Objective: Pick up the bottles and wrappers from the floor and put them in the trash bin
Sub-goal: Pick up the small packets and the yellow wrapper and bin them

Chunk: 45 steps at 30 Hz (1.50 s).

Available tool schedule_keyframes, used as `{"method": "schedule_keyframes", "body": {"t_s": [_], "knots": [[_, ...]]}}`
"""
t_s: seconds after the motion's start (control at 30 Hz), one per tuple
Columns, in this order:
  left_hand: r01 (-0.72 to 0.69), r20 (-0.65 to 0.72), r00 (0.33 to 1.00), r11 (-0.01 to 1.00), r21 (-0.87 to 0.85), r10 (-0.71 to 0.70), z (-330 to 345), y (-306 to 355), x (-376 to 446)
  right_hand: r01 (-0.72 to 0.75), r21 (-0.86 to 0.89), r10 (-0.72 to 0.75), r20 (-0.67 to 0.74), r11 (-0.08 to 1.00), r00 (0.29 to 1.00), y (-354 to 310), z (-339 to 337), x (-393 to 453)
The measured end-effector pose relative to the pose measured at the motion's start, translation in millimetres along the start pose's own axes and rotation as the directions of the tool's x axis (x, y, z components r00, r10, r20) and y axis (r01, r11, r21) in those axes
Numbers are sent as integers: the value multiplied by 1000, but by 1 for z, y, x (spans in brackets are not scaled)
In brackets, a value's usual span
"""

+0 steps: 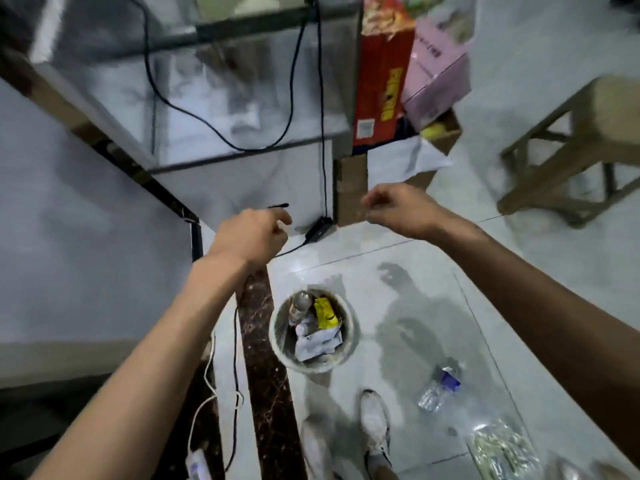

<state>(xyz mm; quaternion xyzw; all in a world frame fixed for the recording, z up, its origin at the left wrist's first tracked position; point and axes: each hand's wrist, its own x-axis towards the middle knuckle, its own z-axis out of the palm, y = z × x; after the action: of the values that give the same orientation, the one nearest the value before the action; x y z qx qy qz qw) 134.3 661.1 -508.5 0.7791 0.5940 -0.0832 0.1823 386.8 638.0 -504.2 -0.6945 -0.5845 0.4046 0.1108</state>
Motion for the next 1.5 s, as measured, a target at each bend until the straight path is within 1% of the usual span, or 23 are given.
{"method": "schedule_keyframes", "body": {"t_s": [0.1,0.2,0.27,0.3,0.37,0.43,0.5,0.53,0.63,0.8,0.9,1.0,1.13,1.2,1.27,1.37,1.5], "knots": [[-110,0,994,993,44,110,-67,65,-18,-72,-103,66,-62,992,996,-23,-66,-61],[-246,-8,969,963,113,248,-115,132,-55,-161,-127,130,-220,979,967,-42,-103,-145],[-351,-27,933,923,156,360,-138,175,-93,-219,-84,181,-326,972,928,-43,-112,-215],[-400,-28,912,902,166,410,-146,198,-114,-254,-32,226,-360,967,905,-38,-112,-251],[-477,-27,872,862,173,488,-152,232,-156,-319,43,311,-373,947,874,-29,-105,-314],[-587,-39,798,792,167,601,-150,267,-203,-395,108,405,-384,912,830,-9,-92,-376],[-667,-42,728,722,185,684,-141,305,-247,-470,181,501,-390,864,773,15,-78,-434],[-689,-29,708,699,193,706,-136,322,-263,-504,205,543,-380,839,749,27,-71,-458],[-750,66,650,625,217,757,-107,377,-311,-600,282,662,-365,749,655,68,-55,-538],[-829,122,552,526,193,825,-58,450,-366,-665,414,783,-365,622,504,140,-50,-652],[-849,159,524,499,172,837,-30,485,-387,-686,462,827,-325,562,459,180,-48,-703],[-858,220,513,489,158,830,-3,514,-398,-709,476,854,-284,520,436,216,-48,-737],[-867,246,498,475,148,832,28,539,-398,-731,451,859,-263,512,439,255,-52,-752],[-869,257,495,475,140,830,40,546,-394,-735,444,858,-222,512,463,270,-55,-748],[-862,261,506,488,133,822,48,557,-384,-733,442,853,-197,517,483,288,-63,-738],[-856,270,517,500,135,812,53,579,-361,-725,432,840,-188,537,509,314,-81,-716],[-846,273,533,513,146,801,57,619,-315,-726,378,816,-191,574,546,349,-123,-677]]}}
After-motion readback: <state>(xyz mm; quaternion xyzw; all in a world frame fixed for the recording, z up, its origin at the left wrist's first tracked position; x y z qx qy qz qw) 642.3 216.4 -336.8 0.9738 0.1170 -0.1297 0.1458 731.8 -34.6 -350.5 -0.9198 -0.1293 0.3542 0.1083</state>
